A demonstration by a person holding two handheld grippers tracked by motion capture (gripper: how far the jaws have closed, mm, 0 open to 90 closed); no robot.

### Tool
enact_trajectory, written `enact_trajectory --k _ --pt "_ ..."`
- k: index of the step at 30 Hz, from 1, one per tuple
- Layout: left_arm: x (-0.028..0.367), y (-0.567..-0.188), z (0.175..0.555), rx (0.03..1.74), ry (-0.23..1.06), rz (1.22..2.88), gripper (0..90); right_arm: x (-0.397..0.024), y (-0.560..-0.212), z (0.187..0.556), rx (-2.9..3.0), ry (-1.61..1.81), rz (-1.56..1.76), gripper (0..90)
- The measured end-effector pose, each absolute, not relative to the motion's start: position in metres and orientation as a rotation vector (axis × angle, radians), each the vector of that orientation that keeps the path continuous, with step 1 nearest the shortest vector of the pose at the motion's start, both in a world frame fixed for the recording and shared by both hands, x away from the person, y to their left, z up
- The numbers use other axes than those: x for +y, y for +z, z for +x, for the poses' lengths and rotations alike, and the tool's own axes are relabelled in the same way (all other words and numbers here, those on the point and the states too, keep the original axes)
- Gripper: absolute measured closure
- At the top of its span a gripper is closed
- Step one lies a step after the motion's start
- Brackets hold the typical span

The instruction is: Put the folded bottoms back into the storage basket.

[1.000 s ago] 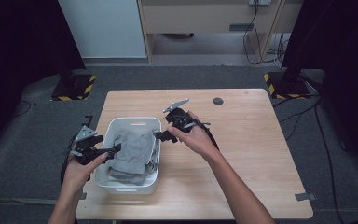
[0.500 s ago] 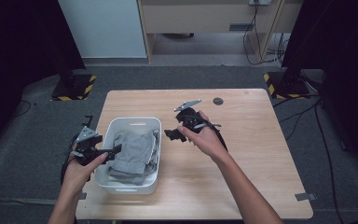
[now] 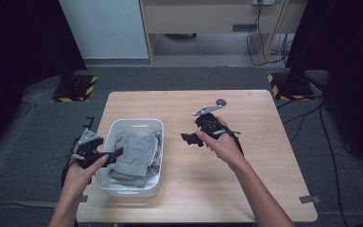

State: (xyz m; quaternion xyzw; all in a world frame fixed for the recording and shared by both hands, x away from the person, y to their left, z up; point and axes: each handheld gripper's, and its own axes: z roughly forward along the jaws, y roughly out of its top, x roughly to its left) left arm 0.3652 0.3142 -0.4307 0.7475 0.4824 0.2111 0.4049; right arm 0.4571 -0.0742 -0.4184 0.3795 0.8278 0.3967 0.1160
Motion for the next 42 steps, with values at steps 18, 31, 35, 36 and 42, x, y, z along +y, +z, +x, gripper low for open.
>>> enact_trajectory --k 18,31,35,36,42 --pt "0.324 -0.428 0.363 1.225 0.546 1.845 5.3 -0.130 -0.425 0.445 2.334 1.171 1.202 7.7" --pt "0.339 -0.425 0.360 1.215 0.545 1.801 5.2 -0.185 -0.447 0.437 2.232 1.141 1.322 8.6" --pt "0.346 -0.425 0.358 1.229 0.550 1.799 5.2 -0.202 -0.456 0.432 2.211 1.129 1.351 9.4" --pt "0.348 -0.426 0.358 1.233 0.549 1.798 5.2 -0.206 -0.458 0.431 2.203 1.127 1.362 9.7" --pt "0.363 -0.432 0.354 1.269 0.565 1.765 6.1 -0.234 -0.464 0.422 2.156 1.130 1.407 9.9"
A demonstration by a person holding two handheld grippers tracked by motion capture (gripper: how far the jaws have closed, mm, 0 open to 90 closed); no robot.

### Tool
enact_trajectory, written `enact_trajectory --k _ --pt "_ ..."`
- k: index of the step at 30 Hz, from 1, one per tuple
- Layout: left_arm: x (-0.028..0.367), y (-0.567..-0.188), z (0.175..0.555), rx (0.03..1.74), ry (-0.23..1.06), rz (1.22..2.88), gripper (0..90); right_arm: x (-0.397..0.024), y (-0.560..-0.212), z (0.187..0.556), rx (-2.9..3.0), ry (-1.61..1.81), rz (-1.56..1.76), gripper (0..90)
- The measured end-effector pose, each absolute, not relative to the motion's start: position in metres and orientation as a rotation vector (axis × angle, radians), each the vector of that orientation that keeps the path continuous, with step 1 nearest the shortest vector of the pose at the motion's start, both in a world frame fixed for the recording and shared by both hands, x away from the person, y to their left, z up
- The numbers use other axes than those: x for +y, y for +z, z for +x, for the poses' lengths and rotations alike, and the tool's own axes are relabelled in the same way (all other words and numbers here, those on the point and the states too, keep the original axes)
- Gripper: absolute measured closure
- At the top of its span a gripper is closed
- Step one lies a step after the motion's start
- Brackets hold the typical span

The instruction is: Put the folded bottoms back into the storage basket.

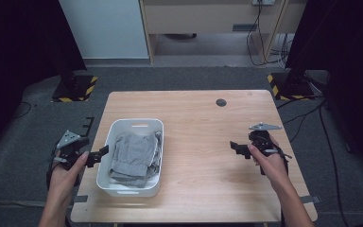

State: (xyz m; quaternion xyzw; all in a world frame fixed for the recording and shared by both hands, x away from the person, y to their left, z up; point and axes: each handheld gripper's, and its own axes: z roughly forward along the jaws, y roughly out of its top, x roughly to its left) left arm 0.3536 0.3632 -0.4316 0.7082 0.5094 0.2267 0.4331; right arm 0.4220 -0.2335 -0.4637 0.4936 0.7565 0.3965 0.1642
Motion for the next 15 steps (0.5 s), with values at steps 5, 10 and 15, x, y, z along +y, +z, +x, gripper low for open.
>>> enact_trajectory --k 5,10,15 --pt "0.378 -0.438 0.350 1.324 0.584 1.753 6.7 -0.254 -0.470 0.413 2.120 1.129 1.440 10.0" --pt "0.388 -0.444 0.350 1.338 0.581 1.734 7.8 -0.271 -0.479 0.404 2.089 1.129 1.477 10.3" --pt "0.394 -0.451 0.352 1.355 0.602 1.758 8.2 -0.282 -0.486 0.394 2.071 1.114 1.499 10.3"
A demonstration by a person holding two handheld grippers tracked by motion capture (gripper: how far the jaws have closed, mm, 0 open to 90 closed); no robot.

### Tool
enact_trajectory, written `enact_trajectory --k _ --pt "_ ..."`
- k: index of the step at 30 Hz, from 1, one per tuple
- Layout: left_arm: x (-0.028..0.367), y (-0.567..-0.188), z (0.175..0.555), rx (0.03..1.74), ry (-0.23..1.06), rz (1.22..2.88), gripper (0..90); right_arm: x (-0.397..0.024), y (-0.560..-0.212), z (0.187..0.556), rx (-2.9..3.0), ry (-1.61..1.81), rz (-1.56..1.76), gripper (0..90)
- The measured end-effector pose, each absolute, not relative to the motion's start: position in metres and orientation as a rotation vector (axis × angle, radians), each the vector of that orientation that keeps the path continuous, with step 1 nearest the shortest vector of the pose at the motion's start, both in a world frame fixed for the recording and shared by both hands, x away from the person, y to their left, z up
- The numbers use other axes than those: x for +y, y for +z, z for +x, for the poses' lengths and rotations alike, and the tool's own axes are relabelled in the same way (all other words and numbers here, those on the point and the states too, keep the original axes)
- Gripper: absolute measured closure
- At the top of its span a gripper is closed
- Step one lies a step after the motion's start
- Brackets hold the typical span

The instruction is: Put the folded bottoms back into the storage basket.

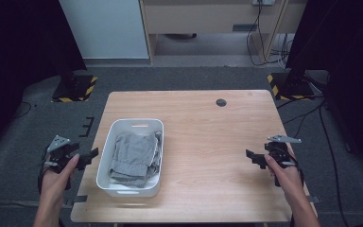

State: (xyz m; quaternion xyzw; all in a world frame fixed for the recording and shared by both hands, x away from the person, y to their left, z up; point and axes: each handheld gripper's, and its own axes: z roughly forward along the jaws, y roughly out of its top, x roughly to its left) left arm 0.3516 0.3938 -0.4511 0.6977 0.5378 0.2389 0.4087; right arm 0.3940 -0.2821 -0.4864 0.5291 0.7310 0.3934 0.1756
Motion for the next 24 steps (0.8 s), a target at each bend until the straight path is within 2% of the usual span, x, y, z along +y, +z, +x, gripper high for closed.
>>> enact_trajectory --k 24 --pt "0.394 -0.503 0.361 1.400 0.595 1.945 9.9 -0.295 -0.519 0.390 2.086 0.916 1.555 8.7"
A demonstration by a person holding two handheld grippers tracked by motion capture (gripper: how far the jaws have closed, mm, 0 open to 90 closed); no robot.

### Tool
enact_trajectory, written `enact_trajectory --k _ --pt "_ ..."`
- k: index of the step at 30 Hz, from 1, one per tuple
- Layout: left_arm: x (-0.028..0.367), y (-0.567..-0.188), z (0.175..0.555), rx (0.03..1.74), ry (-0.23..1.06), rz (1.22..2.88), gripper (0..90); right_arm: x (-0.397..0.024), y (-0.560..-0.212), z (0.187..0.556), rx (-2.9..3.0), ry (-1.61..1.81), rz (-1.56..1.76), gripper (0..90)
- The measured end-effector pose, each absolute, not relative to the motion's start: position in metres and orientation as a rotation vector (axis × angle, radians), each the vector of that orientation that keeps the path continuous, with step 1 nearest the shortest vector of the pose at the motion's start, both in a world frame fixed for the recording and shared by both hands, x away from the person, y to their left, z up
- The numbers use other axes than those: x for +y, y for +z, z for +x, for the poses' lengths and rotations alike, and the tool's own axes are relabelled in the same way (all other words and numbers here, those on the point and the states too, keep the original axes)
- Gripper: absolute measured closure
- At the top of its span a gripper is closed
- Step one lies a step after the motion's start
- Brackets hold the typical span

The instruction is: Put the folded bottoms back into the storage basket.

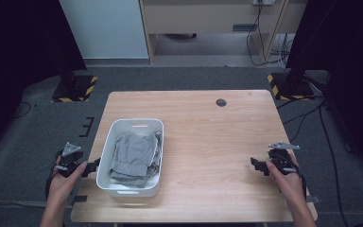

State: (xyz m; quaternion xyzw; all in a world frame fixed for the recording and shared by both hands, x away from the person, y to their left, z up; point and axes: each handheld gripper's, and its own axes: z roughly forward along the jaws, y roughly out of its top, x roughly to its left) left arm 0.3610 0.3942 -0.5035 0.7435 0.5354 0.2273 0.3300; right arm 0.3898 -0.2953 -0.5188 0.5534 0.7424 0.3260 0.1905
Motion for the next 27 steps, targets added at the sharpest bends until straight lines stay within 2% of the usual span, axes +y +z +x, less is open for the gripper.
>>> enact_trajectory --k 12,27 --pt "0.388 -0.519 0.363 1.368 0.603 2.047 10.3 -0.292 -0.529 0.392 2.120 0.833 1.557 8.1" --pt "0.387 -0.529 0.361 1.356 0.616 2.077 9.8 -0.284 -0.537 0.387 2.096 0.838 1.499 2.9"
